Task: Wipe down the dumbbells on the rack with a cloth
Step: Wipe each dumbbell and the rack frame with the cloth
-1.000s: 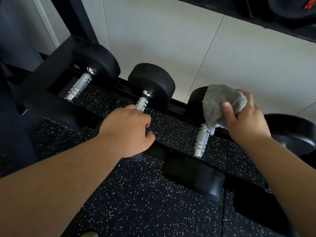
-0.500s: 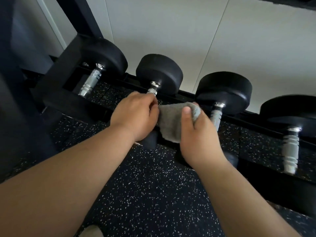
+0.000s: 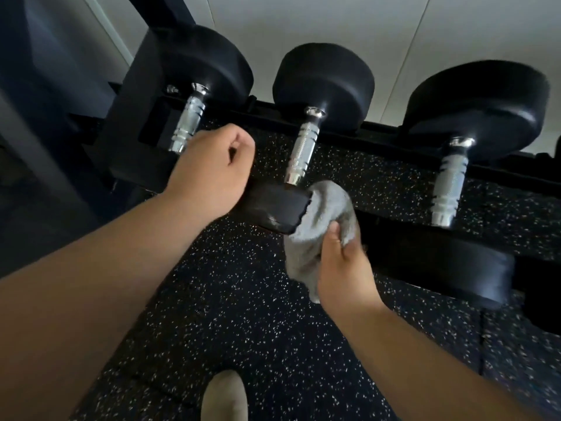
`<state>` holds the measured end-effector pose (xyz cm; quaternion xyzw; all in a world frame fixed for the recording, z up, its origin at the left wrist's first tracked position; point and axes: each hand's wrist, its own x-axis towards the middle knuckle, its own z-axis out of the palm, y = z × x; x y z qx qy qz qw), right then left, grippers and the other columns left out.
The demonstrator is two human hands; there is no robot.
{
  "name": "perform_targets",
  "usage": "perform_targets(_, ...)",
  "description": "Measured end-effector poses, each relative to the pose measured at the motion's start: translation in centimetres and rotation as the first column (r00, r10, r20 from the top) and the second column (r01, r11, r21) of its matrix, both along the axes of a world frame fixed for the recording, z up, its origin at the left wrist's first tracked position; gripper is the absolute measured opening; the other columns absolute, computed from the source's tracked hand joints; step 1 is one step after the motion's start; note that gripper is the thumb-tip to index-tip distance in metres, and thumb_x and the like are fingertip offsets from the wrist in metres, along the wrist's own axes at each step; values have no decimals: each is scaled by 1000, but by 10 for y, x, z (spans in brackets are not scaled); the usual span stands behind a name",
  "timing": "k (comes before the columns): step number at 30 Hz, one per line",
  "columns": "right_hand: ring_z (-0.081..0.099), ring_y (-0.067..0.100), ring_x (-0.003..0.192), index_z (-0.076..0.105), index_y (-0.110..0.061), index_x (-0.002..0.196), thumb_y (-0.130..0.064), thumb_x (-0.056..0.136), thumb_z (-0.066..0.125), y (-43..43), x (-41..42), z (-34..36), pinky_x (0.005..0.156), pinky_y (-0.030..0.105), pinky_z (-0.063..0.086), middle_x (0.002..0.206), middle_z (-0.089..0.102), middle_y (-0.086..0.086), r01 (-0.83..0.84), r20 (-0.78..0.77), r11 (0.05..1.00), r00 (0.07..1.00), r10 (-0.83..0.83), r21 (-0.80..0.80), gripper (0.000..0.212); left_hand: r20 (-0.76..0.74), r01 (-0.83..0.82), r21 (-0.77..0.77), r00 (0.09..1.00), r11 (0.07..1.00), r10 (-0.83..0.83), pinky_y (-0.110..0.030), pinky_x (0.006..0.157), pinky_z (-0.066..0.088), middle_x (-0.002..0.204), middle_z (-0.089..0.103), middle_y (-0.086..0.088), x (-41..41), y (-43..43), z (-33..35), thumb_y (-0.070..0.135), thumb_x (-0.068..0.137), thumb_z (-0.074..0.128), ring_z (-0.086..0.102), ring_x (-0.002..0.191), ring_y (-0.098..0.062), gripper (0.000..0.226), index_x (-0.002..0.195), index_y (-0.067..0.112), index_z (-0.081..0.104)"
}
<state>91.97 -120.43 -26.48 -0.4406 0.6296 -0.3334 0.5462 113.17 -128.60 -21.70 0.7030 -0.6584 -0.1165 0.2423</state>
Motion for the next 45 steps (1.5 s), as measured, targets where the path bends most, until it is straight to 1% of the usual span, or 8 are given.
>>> perform_targets(4, 4, 5, 157, 20, -36, 162, -45, 109, 29, -1, 23, 23, 129, 40, 14, 168, 16, -19, -148, -100, 934, 988, 122, -326, 55, 243, 20, 15, 970, 1000, -23, -36, 68, 49, 97, 59, -3, 43, 2, 10, 50, 100, 48, 57, 70, -19, 33, 110, 27, 69)
perform_targets(9, -30, 22, 154, 10, -50, 160, -45, 105, 35, 0, 36, 41, 125, 49, -12, 169, -21, -13, -482, -592, 849, 756, 278, -218, 61, 398, 107, 112, 906, 988, -143, -42, 73, 52, 88, 63, -5, 73, -7, 31, 51, 97, 48, 61, 87, -32, 37, 103, 24, 71)
perform_targets(13, -19, 10, 156, 14, -56, 157, -61, 101, 29, -10, 34, 47, 126, 44, 6, 169, -15, -22, -342, -521, 928, 825, 220, -149, 58, 467, 273, 186, 821, 944, -330, -45, 75, 53, 85, 69, -4, 88, -27, 41, 55, 93, 39, 61, 95, -32, 52, 101, 17, 72)
perform_targets(19, 41, 19, 146, 34, -42, 154, -59, 103, 32, -16, 54, 54, 119, 47, 38, 162, 34, -7, 262, -285, 960, 932, -224, 102, 54, 395, 360, 462, 735, 810, -552, -44, 86, 54, 100, 69, 3, 99, -42, 39, 67, 94, 28, 60, 105, -24, 59, 113, 26, 67)
perform_targets(23, 5, 33, 158, 13, -54, 156, -45, 101, 44, -29, 86, 74, 124, 62, 14, 171, 2, -10, -230, -721, 972, 682, 123, -51, 64, 429, 436, 429, 672, 791, -604, -41, 87, 47, 90, 69, 4, 109, -39, 31, 66, 93, 25, 61, 96, -24, 62, 103, 24, 70)
perform_targets(26, 16, 42, 155, 46, -41, 149, -46, 91, 57, -34, 92, 68, 119, 69, 18, 170, 20, 0, -470, -877, 878, 455, 153, -91, 60, 470, 419, 361, 689, 833, -551, -43, 89, 43, 87, 70, 2, 107, -38, 27, 63, 92, 36, 61, 96, -27, 54, 96, 22, 72)
perform_targets(36, 56, 20, 117, 57, -15, 132, -45, 106, 34, -47, 51, 59, 95, 43, 56, 130, 56, -1, -11, -561, 997, 827, -34, -76, 46, 472, 386, 298, 735, 873, -487, -43, 85, 43, 90, 69, 2, 105, -33, 22, 57, 91, 44, 59, 97, -28, 46, 98, 20, 72)
perform_targets(45, 53, 34, 128, 65, -22, 131, -33, 102, 55, -39, 96, 59, 113, 60, 31, 138, 60, 2, -437, -906, 878, 424, 8, -197, 32, 400, 441, 180, 784, 879, -475, -44, 80, 48, 86, 67, 3, 111, -31, 16, 49, 92, 49, 59, 92, -27, 39, 96, 18, 71)
